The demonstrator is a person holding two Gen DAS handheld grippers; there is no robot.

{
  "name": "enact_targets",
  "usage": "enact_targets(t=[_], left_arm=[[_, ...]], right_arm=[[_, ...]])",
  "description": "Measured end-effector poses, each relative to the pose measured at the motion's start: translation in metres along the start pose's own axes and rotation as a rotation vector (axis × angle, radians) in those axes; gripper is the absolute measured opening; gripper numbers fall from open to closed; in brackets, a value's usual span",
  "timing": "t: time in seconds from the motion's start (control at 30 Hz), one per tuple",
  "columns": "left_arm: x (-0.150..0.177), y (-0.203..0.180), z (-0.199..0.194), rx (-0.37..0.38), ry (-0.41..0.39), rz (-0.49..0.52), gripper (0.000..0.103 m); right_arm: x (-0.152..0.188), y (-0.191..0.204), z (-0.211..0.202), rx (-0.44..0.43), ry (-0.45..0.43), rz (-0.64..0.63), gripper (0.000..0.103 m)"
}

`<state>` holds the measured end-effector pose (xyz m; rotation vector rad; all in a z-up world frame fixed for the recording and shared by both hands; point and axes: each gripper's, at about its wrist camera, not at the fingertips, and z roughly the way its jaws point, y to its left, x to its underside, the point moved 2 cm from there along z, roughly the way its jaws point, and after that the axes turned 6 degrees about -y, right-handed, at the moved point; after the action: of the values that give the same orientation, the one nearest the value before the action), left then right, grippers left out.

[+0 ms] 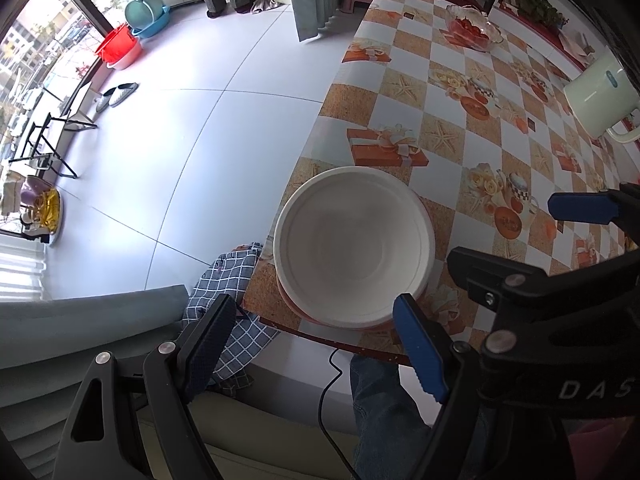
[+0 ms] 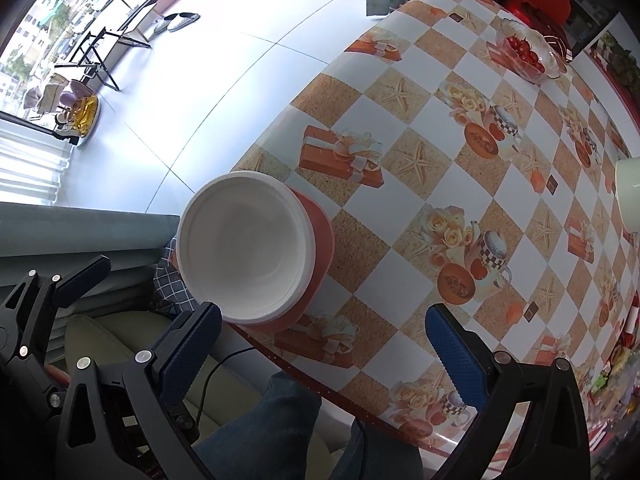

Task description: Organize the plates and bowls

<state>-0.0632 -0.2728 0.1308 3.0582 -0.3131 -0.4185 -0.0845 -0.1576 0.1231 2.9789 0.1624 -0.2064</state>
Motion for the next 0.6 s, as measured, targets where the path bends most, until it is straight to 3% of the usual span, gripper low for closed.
enact_targets(t=[0.6], left_arm=[[0.0003, -0.0009, -0.0007, 0.0, -0.002, 0.009, 0.083]], right_arm=[[0.0012, 0.002, 0.0024, -0.011, 0.012, -0.006, 0.103]])
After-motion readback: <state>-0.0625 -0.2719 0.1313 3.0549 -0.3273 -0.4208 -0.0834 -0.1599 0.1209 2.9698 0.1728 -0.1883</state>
